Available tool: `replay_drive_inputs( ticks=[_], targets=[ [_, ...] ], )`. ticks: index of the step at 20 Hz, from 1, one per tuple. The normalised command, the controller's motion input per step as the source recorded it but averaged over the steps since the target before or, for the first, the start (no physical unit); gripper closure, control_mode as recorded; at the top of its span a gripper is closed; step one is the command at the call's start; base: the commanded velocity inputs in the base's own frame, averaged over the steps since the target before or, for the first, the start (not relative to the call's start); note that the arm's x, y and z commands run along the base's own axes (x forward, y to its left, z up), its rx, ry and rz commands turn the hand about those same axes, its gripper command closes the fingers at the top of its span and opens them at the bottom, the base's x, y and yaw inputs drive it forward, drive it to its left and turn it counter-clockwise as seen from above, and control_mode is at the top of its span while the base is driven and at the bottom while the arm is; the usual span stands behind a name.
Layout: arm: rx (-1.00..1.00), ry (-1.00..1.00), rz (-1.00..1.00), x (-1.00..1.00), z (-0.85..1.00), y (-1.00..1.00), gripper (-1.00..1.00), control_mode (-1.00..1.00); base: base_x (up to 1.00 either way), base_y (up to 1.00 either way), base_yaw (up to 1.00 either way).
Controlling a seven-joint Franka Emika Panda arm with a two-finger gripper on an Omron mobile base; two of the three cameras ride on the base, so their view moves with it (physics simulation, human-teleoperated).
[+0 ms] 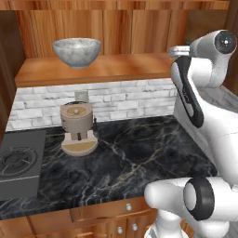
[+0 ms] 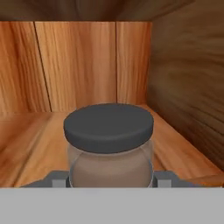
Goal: Take the cinnamon bottle from the cabinet and place it on the dining table, next to the plate with the cupcake. Then take the chocolate from the dining counter and place it on the cupcake plate.
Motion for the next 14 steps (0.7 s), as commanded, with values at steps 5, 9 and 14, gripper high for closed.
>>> replay_drive_inputs(
  ticks=[5,9,14],
  targets=[
    [0.01,-0.02,0.13,-1.00,0.00,0.19,1.00,-1.00,0.00,0.00,0.00],
    [0.00,0.00,0.07,-1.00,-0.20,0.03,1.00,-1.00,0.00,0.00,0.00],
    [-0.01,0.06,0.00,-1.00,-0.31,0.07,1.00,-1.00,0.00,0.00,0.00]
  ],
)
